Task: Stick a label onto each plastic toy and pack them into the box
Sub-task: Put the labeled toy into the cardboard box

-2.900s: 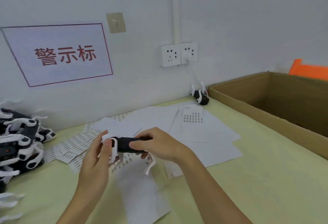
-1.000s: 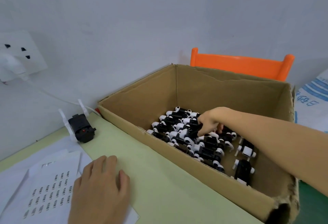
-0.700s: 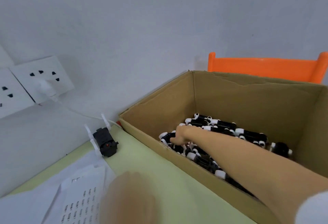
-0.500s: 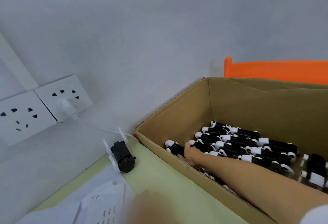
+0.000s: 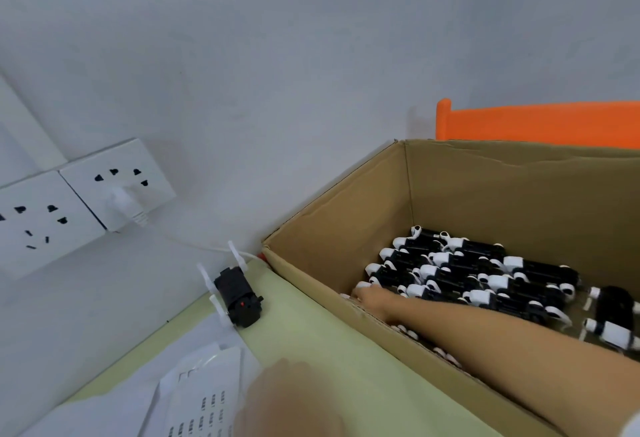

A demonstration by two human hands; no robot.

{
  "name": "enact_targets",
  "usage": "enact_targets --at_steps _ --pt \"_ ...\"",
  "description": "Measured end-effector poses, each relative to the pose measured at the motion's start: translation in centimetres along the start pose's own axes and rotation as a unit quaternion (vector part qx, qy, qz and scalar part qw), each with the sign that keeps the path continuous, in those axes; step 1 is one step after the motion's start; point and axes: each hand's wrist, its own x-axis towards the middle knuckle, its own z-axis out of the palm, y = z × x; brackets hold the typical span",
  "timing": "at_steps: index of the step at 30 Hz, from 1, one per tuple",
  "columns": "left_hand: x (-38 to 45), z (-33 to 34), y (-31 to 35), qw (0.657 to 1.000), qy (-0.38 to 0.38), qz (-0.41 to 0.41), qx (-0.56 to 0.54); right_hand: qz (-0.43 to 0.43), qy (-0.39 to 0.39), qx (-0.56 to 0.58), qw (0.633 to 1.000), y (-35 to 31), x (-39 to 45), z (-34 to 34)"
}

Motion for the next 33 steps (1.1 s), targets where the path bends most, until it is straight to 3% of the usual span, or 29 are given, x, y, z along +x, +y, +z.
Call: enact_targets --at_steps 5,9,12,15,17,19,21,23,25,26,28,33 --pt "-0.4 -0.4 0.0 0.999 0.045 -0.005 -0.010 0.022 0.043 -0.022 0.999 -2.3 -1.8 -5.6" --pt "-0.4 -0.1 -0.3 0.997 -0.005 -0.033 0.073 -0.013 0.211 0.122 0.970 -6.7 -5.0 -9.5" --pt "-0.8 -0.1 -0.8 0.999 0.007 -0.037 -0.025 -0.096 0.382 0.179 0.901 -11.9 -8.8 -10.6" --pt "-1.6 -1.1 -1.1 0.967 0.058 -0.068 -0.240 -0.242 0.415 0.193 0.856 -17.3 -13.9 -8.3" --pt "-1.2 -1.4 -1.7 0.903 0.093 -0.140 -0.395 -0.289 0.363 0.196 0.864 -19.8 -16.7 -4.8" --pt "-0.5 -2.3 -2.7 0.817 0.095 -0.236 -0.517 -0.268 0.297 0.228 0.888 -21.0 -18.7 -0.5" --pt "-0.3 -3.2 -3.8 0.700 0.082 -0.312 -0.637 -0.213 0.246 0.294 0.899 -21.4 -20.1 3.4" --pt "-0.7 -4.5 -4.6 0.548 0.081 -0.368 -0.746 -0.184 0.226 0.316 0.903 -21.4 -21.1 6.1" --pt "-1.1 -5.4 -5.0 0.449 0.106 -0.368 -0.807 -0.187 0.218 0.300 0.910 -21.2 -21.8 7.6" --pt "-1.3 -5.9 -5.1 0.423 0.127 -0.359 -0.822 -0.193 0.212 0.281 0.916 -21.1 -22.1 8.0" --pt "-1.9 -7.0 -5.5 0.444 0.158 -0.336 -0.816 -0.212 0.200 0.232 0.928 -21.0 -22.4 8.3" --pt "-5.5 -10.6 -8.1 0.572 0.187 -0.226 -0.766 -0.217 0.175 0.052 0.959 -20.9 -22.6 8.6"
